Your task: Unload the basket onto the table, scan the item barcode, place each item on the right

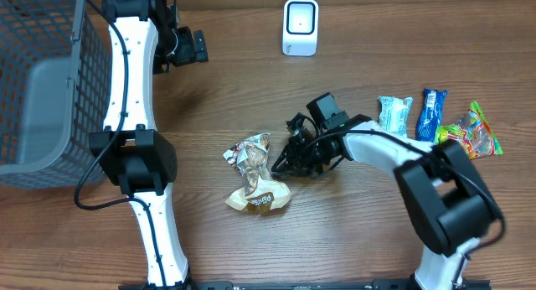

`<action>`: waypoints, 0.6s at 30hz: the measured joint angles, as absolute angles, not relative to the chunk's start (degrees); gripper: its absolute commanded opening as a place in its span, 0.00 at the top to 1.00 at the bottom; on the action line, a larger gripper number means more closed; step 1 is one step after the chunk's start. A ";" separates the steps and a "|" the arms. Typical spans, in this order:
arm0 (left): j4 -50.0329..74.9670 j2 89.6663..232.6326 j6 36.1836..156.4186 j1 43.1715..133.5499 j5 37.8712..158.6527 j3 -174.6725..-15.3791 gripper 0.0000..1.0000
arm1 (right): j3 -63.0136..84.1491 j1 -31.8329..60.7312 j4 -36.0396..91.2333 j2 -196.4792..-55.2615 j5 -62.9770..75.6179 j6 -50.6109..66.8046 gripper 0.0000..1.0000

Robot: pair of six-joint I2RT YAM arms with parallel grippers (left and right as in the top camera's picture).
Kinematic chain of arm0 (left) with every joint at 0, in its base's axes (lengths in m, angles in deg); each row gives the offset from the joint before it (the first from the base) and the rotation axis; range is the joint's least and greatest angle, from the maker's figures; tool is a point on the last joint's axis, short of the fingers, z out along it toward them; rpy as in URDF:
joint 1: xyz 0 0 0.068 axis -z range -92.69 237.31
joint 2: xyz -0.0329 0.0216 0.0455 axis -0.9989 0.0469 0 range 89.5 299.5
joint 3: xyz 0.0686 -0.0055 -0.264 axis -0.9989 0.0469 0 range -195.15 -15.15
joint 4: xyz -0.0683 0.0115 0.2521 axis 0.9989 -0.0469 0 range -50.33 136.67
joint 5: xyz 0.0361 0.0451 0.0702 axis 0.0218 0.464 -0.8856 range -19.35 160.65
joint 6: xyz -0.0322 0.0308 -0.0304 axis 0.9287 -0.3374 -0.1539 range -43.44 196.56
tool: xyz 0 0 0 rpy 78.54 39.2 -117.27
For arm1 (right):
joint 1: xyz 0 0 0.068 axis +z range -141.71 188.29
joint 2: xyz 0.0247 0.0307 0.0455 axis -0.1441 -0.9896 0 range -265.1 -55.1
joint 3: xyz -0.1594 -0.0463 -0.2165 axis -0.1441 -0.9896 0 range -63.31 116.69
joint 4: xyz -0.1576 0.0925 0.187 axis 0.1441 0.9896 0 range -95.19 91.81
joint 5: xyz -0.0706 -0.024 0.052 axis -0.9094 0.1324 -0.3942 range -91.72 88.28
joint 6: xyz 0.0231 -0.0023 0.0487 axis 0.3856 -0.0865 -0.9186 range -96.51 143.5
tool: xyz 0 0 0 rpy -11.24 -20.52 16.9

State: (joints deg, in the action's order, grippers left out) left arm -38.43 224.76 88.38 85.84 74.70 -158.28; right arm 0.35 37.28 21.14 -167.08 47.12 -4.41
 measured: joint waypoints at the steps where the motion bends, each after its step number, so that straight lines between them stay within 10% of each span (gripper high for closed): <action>1: -38.45 224.76 88.36 85.84 74.70 -158.28 0.00 | 0.28 37.24 22.80 -165.18 45.56 -4.65 0.37; 10: -38.43 224.76 88.38 85.84 74.70 -158.28 0.00 | 0.37 43.44 26.89 -157.62 32.21 -3.55 0.05; 18: -38.45 224.76 88.38 85.84 74.70 -158.28 0.00 | 0.35 47.64 25.82 -161.75 27.29 -8.32 0.46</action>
State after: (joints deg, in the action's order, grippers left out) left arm -38.45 224.76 88.38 85.84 74.70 -158.28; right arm 0.35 47.64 25.82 -161.75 27.29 -8.32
